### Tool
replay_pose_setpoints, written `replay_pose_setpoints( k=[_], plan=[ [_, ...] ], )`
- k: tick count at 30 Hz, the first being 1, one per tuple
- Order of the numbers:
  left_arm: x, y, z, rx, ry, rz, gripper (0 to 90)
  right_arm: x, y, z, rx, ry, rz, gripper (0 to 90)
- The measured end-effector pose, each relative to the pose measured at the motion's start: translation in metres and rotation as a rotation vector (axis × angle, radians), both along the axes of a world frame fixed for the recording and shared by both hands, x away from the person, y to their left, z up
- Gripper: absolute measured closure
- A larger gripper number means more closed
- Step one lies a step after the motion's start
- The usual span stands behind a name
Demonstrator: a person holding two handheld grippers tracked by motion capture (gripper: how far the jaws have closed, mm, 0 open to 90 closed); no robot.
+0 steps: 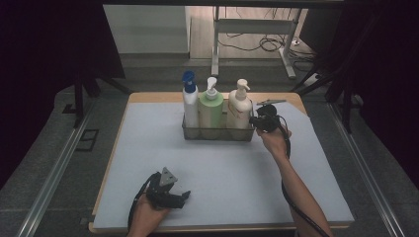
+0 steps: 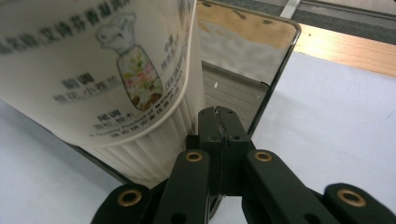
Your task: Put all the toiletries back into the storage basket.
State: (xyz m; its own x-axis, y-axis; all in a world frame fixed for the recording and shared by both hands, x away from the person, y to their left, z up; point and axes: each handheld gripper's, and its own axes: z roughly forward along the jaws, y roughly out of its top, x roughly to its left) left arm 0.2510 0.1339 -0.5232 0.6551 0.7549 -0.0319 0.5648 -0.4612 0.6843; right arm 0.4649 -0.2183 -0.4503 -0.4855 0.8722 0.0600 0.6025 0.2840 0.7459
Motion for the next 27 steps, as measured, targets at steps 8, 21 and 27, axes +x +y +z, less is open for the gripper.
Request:
replay_pose_setpoints(
  k=[8,21,27],
  plan=[
    [0.000,0.000,0.000,0.000,0.000,0.000,12.2,-0.001,0.008,0.000,0.004,0.006,0.028,88.3],
    [0.000,0.000,0.000,0.000,0.000,0.000,12.2,0.007,0.015,-0.002,0.024,0.009,0.030,88.9],
    [0.000,0.000,0.000,0.000,0.000,0.000,12.2,0.008,0.020,0.000,0.021,0.011,0.044,88.9]
  ],
)
